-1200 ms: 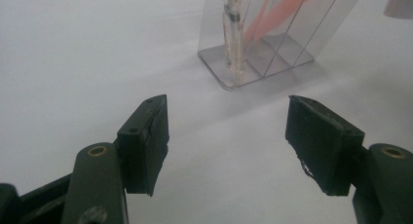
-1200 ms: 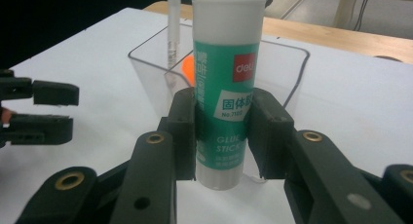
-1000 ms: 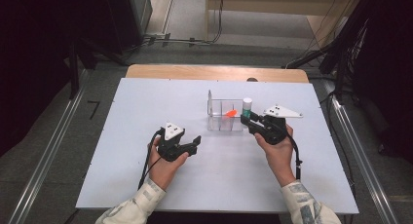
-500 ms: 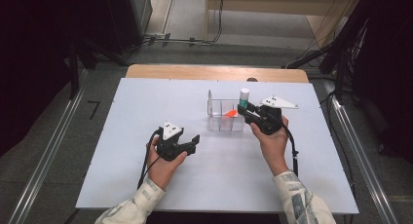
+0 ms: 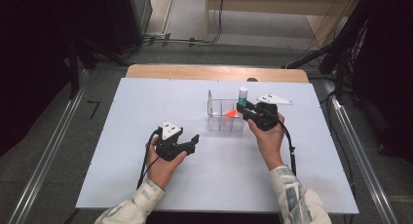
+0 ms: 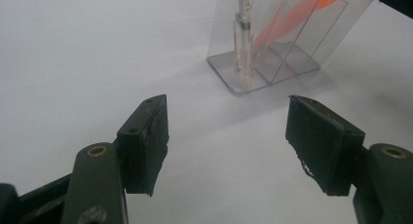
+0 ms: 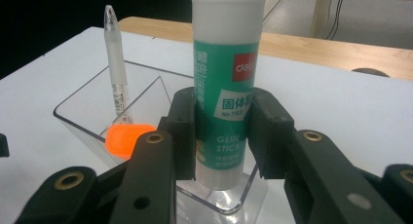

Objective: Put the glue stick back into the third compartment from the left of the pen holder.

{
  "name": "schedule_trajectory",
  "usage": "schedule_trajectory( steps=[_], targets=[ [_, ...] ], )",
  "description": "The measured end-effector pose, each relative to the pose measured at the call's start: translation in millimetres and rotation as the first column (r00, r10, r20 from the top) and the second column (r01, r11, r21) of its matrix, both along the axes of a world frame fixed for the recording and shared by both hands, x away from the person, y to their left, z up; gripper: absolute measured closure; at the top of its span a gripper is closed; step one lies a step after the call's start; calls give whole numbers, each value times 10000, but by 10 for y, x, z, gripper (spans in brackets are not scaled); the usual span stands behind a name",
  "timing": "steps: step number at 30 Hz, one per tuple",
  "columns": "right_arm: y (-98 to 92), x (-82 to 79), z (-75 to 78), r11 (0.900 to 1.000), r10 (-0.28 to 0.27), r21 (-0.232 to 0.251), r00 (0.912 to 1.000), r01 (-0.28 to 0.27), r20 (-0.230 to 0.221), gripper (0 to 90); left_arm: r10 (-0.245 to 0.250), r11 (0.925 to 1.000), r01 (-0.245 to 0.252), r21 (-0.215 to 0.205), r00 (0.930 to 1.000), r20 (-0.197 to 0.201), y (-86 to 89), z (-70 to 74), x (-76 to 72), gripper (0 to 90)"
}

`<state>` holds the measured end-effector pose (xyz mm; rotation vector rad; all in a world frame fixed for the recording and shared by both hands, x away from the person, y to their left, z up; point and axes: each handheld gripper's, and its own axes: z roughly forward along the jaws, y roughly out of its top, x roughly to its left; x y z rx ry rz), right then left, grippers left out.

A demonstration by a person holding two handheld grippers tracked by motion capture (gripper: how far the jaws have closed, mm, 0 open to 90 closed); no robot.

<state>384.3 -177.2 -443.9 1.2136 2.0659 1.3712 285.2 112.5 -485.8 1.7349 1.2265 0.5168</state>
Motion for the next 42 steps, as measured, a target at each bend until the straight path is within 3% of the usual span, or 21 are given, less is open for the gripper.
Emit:
schedule_trajectory(
  steps=[15,24,30,42],
  targets=[
    [39,14,-65,9996,13,-282,9997,-21,-261,631,-7,10000,7,-2,10000,-7,6,3,-2,329],
    [50,-5,-50,9991,-4,-425,9999,-2,-128,592,-21,10000,21,-36,10000,-15,7,2,0,329],
    [34,-15,-37,9993,-16,-383,9999,10,-149,592,-6,10000,6,-52,10000,-9,11,5,1,329],
    [-23,-56,16,9996,-18,-284,10000,15,-84,506,204,9998,-204,-91,9998,-1,86,9,15,319]
  ],
)
